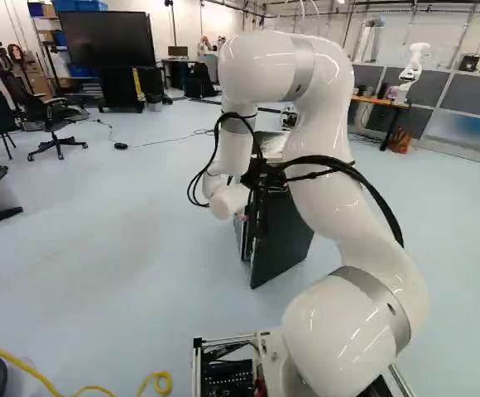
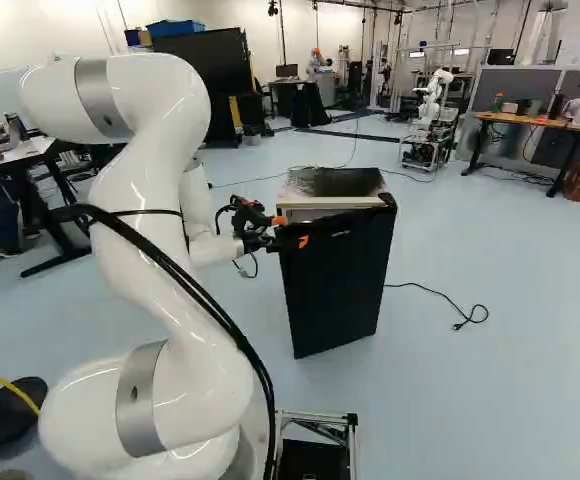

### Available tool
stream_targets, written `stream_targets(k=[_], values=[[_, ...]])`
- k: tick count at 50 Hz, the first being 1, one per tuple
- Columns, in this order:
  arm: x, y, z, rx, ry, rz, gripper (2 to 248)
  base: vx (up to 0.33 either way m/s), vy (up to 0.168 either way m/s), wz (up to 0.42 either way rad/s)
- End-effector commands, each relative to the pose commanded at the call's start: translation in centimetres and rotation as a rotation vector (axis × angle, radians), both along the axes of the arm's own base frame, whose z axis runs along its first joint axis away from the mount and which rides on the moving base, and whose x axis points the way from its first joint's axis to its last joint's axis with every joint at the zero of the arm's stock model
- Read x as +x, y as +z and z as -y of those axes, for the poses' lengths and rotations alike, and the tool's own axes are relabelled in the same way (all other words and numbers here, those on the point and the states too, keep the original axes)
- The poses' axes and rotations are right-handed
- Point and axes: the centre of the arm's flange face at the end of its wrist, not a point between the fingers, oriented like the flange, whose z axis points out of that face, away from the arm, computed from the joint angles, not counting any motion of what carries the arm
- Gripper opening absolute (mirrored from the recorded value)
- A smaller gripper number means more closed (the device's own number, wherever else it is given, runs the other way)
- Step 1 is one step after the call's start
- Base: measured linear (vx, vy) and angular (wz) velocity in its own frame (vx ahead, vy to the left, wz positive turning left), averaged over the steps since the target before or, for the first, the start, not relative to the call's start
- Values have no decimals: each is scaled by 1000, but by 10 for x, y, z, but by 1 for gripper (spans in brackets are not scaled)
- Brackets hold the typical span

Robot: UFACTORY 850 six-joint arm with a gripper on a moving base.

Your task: Grab a drink from the fridge

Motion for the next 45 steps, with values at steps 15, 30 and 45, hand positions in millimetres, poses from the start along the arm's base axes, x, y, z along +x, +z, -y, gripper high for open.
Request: stream_targets(k=[15,30,45], values=[[-29,3,14,-11,-20,-35,247,0,0,0],[-58,5,28,-22,-46,-70,247,0,0,0],[-88,8,42,-34,-76,-103,247,0,0,0]])
